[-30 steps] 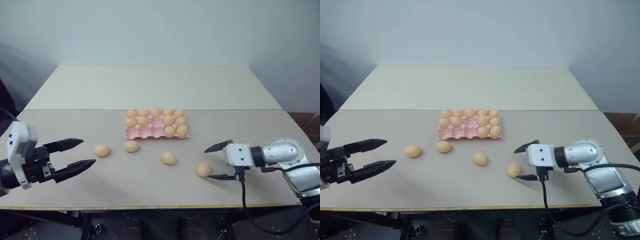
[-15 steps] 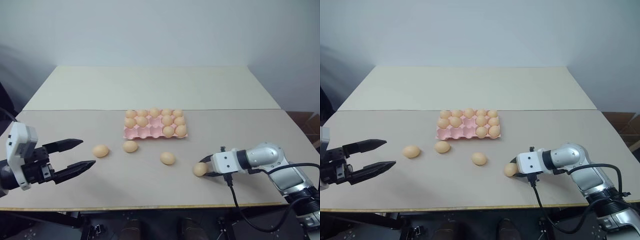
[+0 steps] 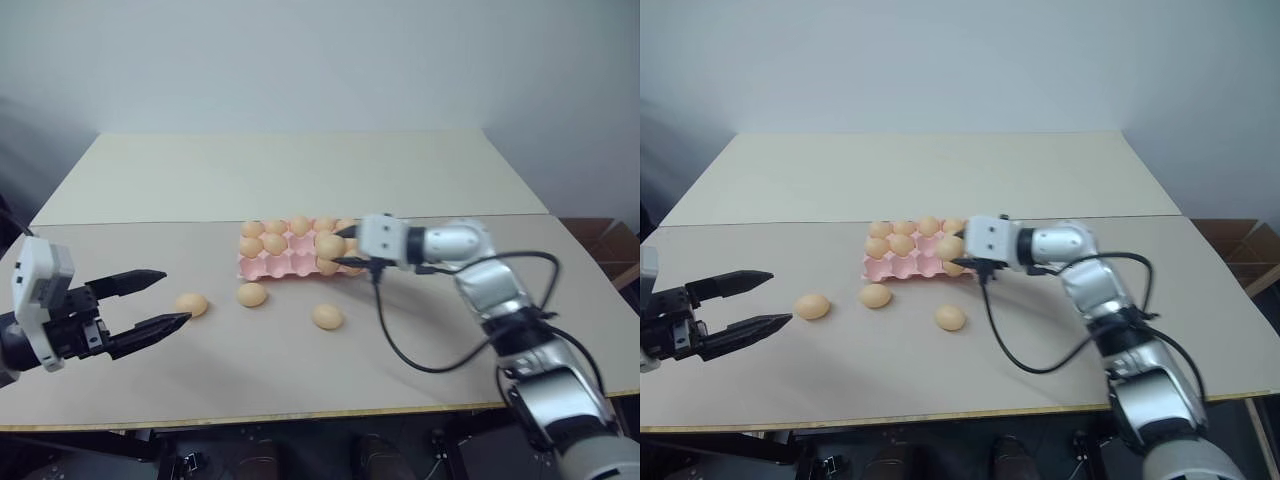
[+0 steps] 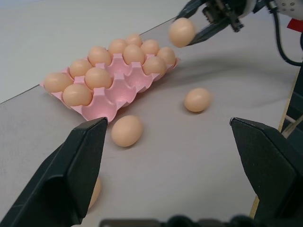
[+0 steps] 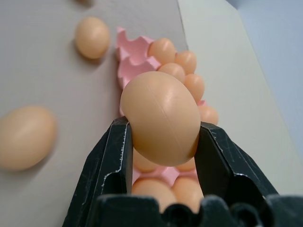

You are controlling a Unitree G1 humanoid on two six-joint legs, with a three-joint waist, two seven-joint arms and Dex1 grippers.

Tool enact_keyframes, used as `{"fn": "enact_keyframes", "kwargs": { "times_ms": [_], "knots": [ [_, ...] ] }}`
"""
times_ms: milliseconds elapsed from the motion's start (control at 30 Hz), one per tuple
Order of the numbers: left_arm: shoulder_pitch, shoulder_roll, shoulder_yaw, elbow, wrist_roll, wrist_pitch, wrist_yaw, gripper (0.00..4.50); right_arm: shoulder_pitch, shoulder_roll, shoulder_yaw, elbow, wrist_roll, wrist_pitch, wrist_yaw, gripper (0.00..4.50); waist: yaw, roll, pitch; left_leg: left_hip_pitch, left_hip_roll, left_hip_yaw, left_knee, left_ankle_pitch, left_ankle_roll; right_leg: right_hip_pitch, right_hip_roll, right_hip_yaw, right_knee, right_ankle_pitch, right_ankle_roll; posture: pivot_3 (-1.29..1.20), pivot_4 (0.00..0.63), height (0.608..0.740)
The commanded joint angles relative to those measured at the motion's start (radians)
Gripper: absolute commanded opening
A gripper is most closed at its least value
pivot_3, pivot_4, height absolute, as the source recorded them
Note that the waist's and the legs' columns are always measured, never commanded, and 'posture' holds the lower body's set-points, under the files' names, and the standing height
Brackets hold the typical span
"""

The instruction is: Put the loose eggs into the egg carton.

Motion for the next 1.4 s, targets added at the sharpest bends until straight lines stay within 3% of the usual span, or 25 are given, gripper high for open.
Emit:
{"fn": "enact_keyframes", "kwargs": {
  "times_ms": [33, 367, 667, 833, 1000, 1400],
  "knots": [
    [-0.008, 0.013, 0.012, -0.006, 0.006, -0.022, -0.002, 4.5, -0.072, 0.055, 0.021, 0.118, -0.078, -0.032, -0.102, 1.79, 0.001, 0.0, 0.0, 0.0, 0.0, 0.0, 0.0, 0.0, 0.0, 0.0, 0.0, 0.0, 0.0, 0.0, -0.001, 0.0, 0.15, 0.74],
    [0.015, 0.011, 0.038, -0.017, 0.006, -0.021, -0.005, 4.5, -0.119, 0.152, 0.037, 0.204, -0.087, -0.062, -0.118, 1.79, -0.002, 0.0, 0.0, 0.0, 0.001, 0.001, -0.001, 0.0, -0.001, -0.001, 0.001, 0.001, 0.001, 0.001, -0.001, 0.0, 0.15, 0.74],
    [0.015, 0.007, 0.043, -0.017, 0.007, -0.021, 0.005, 4.5, -0.124, 0.18, 0.034, 0.234, -0.106, -0.041, -0.126, 4.48, -0.006, 0.0, 0.0, 0.001, 0.003, 0.002, -0.001, 0.0, -0.001, -0.001, 0.002, 0.001, 0.001, 0.0, -0.001, 0.0, 0.15, 0.74],
    [0.069, -0.012, 0.078, -0.033, 0.005, -0.009, 0.005, 4.5, -0.091, 0.158, 0.01, 0.153, -0.076, -0.015, -0.107, 4.48, -0.008, 0.0, 0.0, 0.0, 0.003, 0.003, -0.001, 0.0, -0.001, -0.003, 0.002, 0.002, 0.001, 0.001, -0.001, 0.0, 0.15, 0.74],
    [0.112, -0.068, 0.124, -0.017, 0.006, -0.058, -0.002, 4.5, 0.009, 0.083, -0.069, -0.081, 0.051, 0.095, -0.02, 4.48, -0.001, 0.0, 0.0, -0.001, 0.003, 0.003, -0.003, 0.0, -0.001, -0.005, 0.002, 0.002, 0.001, 0.001, -0.001, 0.0, 0.15, 0.74],
    [0.148, -0.074, 0.08, 0.032, 0.047, -0.124, -0.064, 4.5, 0.381, -0.265, -0.377, -0.571, 0.52, 0.37, 0.249, 4.48, 0.005, -0.001, 0.0, 0.0, 0.003, 0.006, -0.002, 0.0, -0.001, -0.004, 0.002, 0.003, 0.0, -0.005, -0.001, 0.0, 0.15, 0.74]
  ]
}}
